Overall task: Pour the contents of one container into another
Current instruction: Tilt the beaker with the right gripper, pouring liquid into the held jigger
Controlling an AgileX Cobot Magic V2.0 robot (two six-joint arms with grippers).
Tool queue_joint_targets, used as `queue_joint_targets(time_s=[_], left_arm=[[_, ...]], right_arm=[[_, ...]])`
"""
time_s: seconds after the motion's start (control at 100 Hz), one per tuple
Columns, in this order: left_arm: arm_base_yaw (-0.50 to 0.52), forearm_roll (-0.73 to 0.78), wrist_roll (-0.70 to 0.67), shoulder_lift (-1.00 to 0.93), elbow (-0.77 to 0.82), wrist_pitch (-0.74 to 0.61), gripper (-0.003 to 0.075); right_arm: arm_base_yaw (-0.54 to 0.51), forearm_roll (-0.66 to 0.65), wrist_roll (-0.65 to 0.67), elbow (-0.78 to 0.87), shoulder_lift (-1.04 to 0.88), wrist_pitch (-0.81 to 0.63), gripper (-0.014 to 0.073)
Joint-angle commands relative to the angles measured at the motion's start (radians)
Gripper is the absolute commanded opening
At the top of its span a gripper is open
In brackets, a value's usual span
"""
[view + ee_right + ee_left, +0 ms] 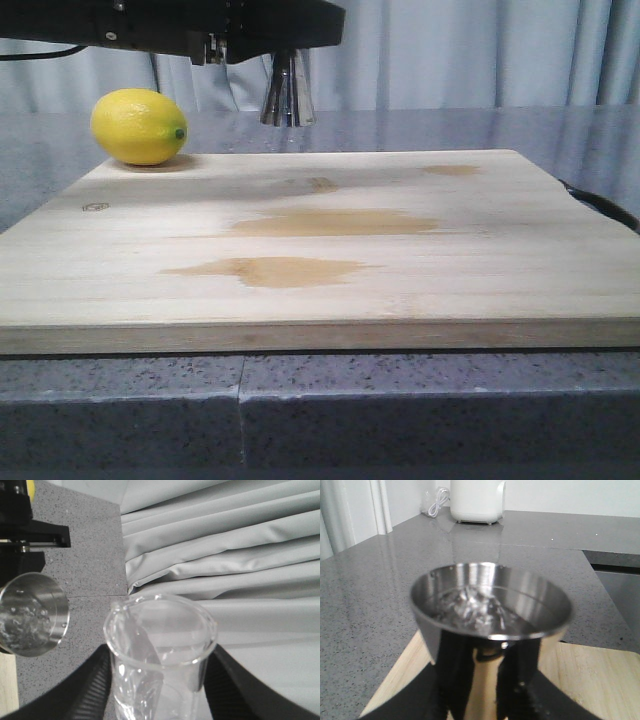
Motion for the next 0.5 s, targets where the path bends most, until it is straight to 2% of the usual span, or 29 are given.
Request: queue_joint_targets(time_s=[0.0,0.3,0.49], left_arm=[[-0.009,-0.091,-0.007,-0.057,-0.031,0.097,0.0199],[-0.009,-0.091,-0.007,-0.057,-0.031,0.097,0.0199],[-0.009,-0.091,-0.007,-0.057,-0.031,0.097,0.0199]], right_arm=[[0.001,-0.039,-0.016,-0.040,-0.033,-0.039,0.0310],[0.001,-0.039,-0.004,-0.040,-0.033,-0.037,0.0311],[-0.008,-0.021,0.174,-0.040,-0.033,-0.031,0.0311]])
